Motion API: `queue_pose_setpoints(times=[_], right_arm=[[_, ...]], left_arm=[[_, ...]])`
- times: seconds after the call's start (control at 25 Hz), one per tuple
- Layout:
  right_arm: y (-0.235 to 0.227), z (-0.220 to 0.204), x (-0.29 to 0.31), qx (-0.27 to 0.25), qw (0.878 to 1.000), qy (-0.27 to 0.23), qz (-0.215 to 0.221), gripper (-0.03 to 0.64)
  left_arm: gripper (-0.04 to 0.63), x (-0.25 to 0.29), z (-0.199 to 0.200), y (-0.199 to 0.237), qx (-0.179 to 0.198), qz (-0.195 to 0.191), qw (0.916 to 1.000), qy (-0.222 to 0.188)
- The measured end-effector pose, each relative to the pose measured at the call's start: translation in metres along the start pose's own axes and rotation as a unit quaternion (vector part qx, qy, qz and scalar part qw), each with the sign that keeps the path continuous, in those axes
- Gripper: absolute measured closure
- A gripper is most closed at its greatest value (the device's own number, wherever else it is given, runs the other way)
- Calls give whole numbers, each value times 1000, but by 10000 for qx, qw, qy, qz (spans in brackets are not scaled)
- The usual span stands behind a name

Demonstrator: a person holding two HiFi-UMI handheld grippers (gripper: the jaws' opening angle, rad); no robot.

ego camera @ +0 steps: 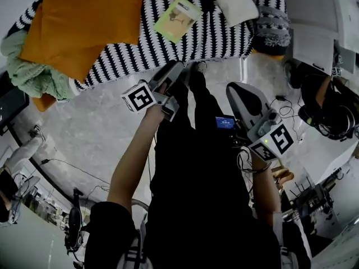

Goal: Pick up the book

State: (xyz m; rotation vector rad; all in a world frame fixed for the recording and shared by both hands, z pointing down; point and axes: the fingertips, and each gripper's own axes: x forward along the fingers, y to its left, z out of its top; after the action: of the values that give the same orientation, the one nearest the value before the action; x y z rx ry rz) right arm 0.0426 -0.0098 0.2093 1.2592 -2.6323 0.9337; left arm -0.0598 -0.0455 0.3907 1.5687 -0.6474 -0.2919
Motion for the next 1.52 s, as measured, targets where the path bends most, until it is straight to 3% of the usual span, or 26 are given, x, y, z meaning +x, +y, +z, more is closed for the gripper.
queue_pose_setpoints(times=[0.56, 1.04, 1.24, 1.52], right_arm=[[-63, -42, 48, 67, 9971, 614, 451, 600], [-100, -95, 76, 327, 9914, 1089, 641, 600], [-106, -112, 90, 353, 9903, 1173, 653, 600], [-126, -143, 91, 395, 9883, 1217, 824, 600]], left_arm=[[330, 44, 24, 101, 29, -24, 9992, -388], [308, 75, 27, 227, 241, 538, 9983, -9], [301, 86, 32, 262, -13, 514, 9985, -191], [295, 97, 40, 314, 132, 746, 9965, -362]])
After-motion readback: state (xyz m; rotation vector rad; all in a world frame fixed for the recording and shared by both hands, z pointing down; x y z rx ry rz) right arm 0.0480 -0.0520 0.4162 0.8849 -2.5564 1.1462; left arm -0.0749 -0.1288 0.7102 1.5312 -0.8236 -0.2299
